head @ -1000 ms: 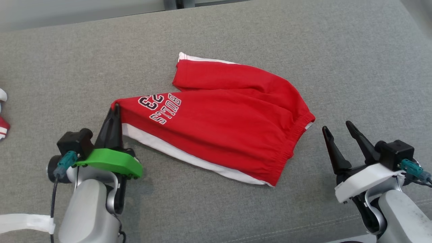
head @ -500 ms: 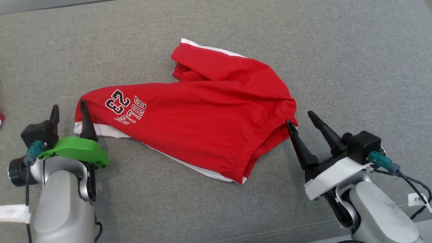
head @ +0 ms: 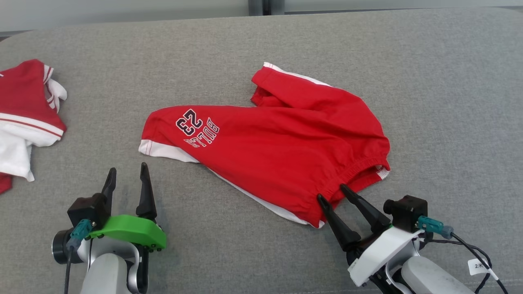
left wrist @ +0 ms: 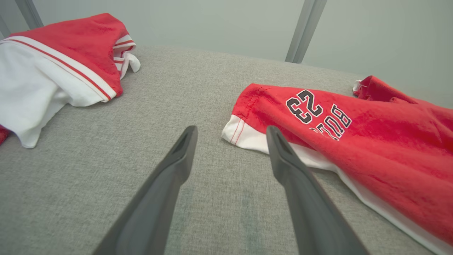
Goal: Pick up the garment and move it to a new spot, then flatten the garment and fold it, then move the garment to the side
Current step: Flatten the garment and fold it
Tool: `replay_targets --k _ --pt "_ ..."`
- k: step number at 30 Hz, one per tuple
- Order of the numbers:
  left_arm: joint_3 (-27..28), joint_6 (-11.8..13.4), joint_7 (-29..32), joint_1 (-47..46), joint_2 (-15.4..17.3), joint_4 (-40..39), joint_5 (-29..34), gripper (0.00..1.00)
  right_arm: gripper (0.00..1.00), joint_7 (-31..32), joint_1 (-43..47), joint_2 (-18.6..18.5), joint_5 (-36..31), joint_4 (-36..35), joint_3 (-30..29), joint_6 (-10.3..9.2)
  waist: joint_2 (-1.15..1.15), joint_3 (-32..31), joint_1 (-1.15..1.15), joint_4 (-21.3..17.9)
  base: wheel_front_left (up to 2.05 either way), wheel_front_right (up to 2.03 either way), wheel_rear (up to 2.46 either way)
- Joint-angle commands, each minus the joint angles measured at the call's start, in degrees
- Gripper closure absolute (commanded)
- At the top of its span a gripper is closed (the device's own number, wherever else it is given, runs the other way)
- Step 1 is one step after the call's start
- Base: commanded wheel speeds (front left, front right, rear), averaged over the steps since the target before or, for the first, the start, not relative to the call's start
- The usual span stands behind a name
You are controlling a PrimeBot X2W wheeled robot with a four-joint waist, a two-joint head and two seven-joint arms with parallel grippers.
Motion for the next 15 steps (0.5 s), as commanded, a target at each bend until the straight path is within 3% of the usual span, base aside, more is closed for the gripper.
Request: replay_targets --k 1,15 --pt "-0.71 0.64 -0.01 0.81 0.26 -0.43 -0.69 0.00 0.00 -0.19 -0.31 -0.21 0.95 0.53 0.37 -0.03 0.00 -0.67 0.00 2.10 0.00 0.00 0.00" --pt "-3.32 1.24 -0.01 2.23 0.23 -2.07 -2.07 0.00 0.00 -0.19 1.66 -1.72 6.81 3.24 0.80 -0.03 0.00 -1.70 0.00 4.28 0.00 0.00 0.00"
